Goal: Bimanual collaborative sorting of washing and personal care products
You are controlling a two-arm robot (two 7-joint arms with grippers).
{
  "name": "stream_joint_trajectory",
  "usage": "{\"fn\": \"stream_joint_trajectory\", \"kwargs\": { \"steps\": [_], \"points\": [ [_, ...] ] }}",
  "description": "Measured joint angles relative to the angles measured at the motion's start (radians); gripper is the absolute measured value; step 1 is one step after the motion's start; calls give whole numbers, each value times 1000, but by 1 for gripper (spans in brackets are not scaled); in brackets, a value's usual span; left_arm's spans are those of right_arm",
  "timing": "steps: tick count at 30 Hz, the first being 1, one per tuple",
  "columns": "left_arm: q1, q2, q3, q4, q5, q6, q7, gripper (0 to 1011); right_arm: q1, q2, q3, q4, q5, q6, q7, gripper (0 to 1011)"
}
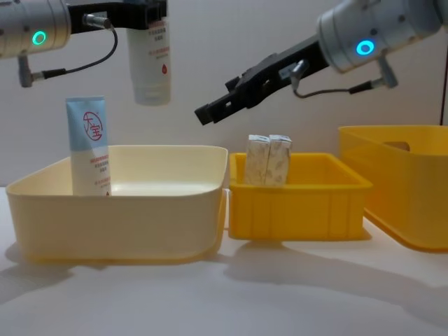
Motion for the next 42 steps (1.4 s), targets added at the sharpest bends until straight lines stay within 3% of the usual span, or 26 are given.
{"fn": "stream_joint_trajectory", "kwargs": {
  "steps": [10, 16, 26, 42],
  "points": [
    [22, 20, -3, -36, -11, 12, -1, 261, -34, -53, 18, 26, -15, -38, -120, 1001],
    [31, 27, -3, -49, -18, 16, -1, 260, -62, -91, 47, 31, -6, -73, -183, 1001],
    [37, 30, -4, -54, -24, 10, 0, 260, -88, -137, 73, 32, 11, -105, -227, 1001],
    [31, 21, -5, -38, -27, -21, -4, 261, -87, -190, 81, 71, -1, -108, -274, 1001]
  ]
}}
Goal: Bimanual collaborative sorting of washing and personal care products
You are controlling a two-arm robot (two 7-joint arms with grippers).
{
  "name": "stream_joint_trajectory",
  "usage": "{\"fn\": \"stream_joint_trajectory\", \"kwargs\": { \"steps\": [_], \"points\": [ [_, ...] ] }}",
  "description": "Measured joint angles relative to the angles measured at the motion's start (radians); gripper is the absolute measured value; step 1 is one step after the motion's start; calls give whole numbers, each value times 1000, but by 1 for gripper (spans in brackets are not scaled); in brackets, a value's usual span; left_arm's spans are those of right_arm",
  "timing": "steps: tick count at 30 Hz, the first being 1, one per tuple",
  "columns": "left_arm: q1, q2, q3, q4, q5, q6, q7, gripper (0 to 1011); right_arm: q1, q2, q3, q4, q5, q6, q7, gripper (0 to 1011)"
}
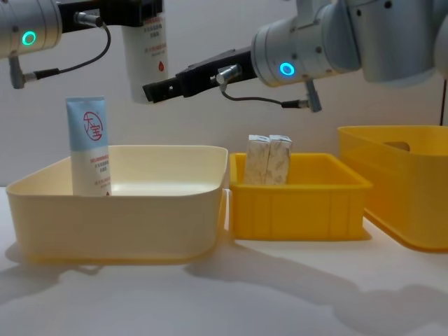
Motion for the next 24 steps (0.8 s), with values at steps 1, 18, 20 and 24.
{"fn": "stream_joint_trajectory", "kwargs": {
  "steps": [1, 18, 20, 24],
  "points": [
    [0, 0, 0, 0, 0, -1, -1, 261, 1, -3, 1, 3, -1, 0, -3, 1001],
    [-7, 0, 13, 8, -13, -10, -20, 261, 54, -81, 19, 118, -16, -12, -42, 1001],
    [-9, 1, 16, 9, -15, -11, -23, 261, 58, -86, 20, 126, -17, -12, -42, 1001],
    [-11, 1, 21, 12, -18, -14, -27, 261, 72, -100, 23, 152, -18, -11, -41, 1001]
  ]
}}
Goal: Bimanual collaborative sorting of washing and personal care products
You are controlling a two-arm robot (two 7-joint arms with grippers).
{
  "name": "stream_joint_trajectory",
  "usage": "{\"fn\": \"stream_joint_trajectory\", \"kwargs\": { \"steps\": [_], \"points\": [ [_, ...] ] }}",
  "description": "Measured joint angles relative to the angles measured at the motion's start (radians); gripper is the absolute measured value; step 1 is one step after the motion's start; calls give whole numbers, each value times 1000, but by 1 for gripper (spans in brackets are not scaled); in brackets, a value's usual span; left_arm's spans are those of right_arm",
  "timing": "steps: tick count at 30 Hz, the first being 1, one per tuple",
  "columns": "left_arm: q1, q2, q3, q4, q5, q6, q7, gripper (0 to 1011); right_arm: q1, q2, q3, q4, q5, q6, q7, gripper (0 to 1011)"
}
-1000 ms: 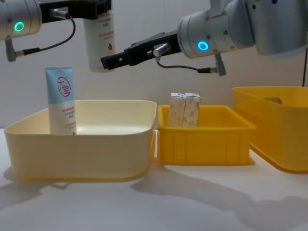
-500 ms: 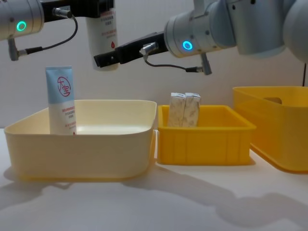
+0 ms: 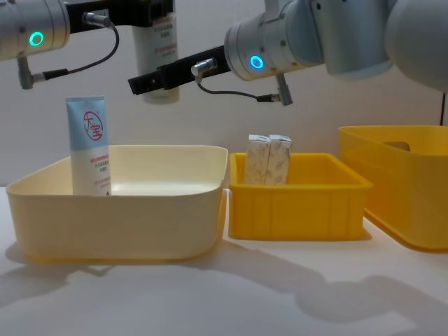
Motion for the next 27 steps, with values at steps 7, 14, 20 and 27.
{"fn": "stream_joint_trajectory", "kwargs": {
  "steps": [7, 14, 20, 27],
  "points": [
    [-3, 0, 5, 4, -5, -4, -5, 260, 17, -17, 2, 29, -1, 3, 8, 998],
    [-5, 0, 8, 6, -7, -7, -8, 261, 26, -26, 4, 46, -2, 5, 14, 850],
    [-6, 0, 10, 8, -8, -8, -9, 261, 30, -31, 4, 54, -3, 5, 16, 689],
    [-6, 0, 11, 9, -9, -9, -10, 260, 34, -34, 5, 60, -3, 6, 18, 660]
  ]
}}
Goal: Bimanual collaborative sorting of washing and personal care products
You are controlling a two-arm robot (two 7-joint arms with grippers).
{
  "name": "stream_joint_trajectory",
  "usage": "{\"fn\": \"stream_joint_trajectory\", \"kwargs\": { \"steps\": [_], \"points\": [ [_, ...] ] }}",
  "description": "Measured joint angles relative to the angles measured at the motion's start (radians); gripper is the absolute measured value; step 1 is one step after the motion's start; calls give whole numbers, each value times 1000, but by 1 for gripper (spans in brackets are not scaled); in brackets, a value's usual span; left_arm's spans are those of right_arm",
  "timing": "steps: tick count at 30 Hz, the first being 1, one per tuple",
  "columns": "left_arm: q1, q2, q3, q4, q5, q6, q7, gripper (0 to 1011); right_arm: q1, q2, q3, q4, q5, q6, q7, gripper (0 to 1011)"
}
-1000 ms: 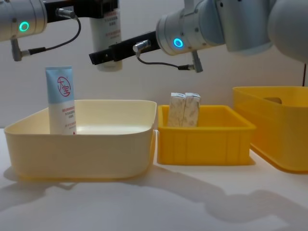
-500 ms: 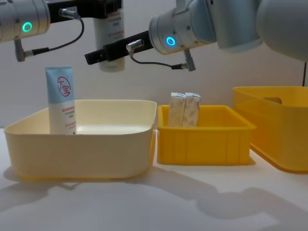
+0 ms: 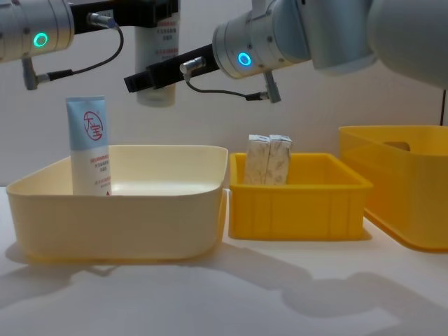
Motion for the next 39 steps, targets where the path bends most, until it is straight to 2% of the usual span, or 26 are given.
{"fn": "stream_joint_trajectory", "kwargs": {
  "steps": [22, 26, 27, 29, 30, 32, 33, 39],
  "points": [
    [-1, 0, 1, 1, -1, -1, -2, 261, 4, -4, 0, 7, 0, 0, 2, 661],
    [-1, 0, 1, 1, -1, -1, -2, 328, 4, -4, 0, 7, 0, 0, 2, 660],
    [-1, 0, 1, 1, -1, -1, -2, 383, 4, -4, 0, 8, 0, 0, 3, 660],
    [-1, 0, 1, 1, -1, -1, -2, 415, 4, -4, 0, 8, 0, 0, 3, 660],
    [-1, 0, 1, 1, -1, -1, -2, 481, 4, -4, 0, 8, 0, 0, 3, 660],
    [-1, 0, 1, 1, -1, -1, -2, 524, 4, -4, 0, 8, 0, 0, 3, 660],
    [-1, 0, 1, 1, -1, -1, -2, 581, 4, -4, 0, 8, 0, 0, 3, 660],
    [-1, 0, 1, 1, -1, -1, -2, 752, 4, -1, 1, 6, -3, 2, 1, 660]
  ]
}}
